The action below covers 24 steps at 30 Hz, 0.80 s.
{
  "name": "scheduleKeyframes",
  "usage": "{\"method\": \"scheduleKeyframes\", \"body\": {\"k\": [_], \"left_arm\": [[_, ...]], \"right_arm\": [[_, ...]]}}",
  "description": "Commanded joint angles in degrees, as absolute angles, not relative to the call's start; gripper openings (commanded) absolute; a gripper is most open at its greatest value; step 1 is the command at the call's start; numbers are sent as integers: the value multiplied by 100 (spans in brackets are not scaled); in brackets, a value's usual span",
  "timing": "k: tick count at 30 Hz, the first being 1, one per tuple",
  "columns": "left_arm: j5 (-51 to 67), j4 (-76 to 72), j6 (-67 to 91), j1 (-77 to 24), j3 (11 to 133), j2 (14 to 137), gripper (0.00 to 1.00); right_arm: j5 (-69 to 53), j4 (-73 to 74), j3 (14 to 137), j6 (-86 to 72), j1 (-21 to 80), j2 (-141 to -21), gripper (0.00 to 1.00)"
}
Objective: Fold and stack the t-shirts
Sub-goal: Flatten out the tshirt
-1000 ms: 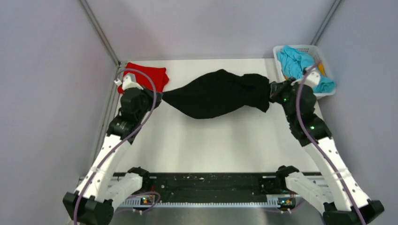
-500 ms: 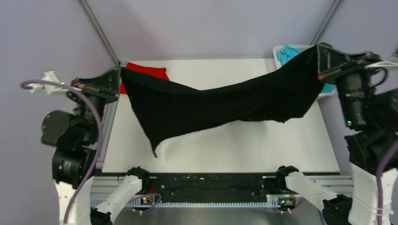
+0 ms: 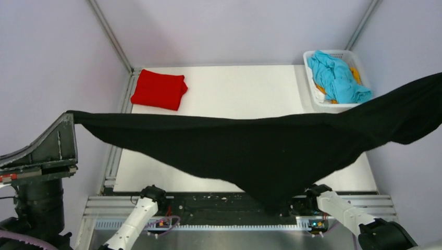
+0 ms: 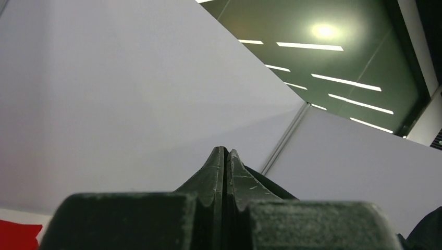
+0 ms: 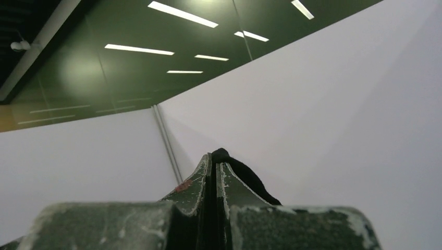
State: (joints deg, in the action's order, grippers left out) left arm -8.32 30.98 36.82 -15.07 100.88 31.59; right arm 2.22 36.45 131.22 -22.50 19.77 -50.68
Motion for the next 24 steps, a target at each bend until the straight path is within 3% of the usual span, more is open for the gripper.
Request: {"method": "scheduleKeyframes", "body": {"k": [1, 7, 17, 24], "left_arm": [[-600, 3097, 3507, -1437, 10207, 3473, 0], [-1417, 3008, 3381, -1433, 9710, 4177, 0], [-3158, 1625, 3488, -1404, 7222, 6324, 0], [-2467, 1396, 4099, -1004, 7420, 9296, 0]], "right_arm": [[84, 3569, 13119, -2130, 2028, -5259, 0], [1238, 3209, 12192, -1683, 2028, -5582, 0], [3663, 373, 7954, -962, 1945, -6224, 0], [2673, -1061, 6335, -1916, 1275, -8042, 0]]}}
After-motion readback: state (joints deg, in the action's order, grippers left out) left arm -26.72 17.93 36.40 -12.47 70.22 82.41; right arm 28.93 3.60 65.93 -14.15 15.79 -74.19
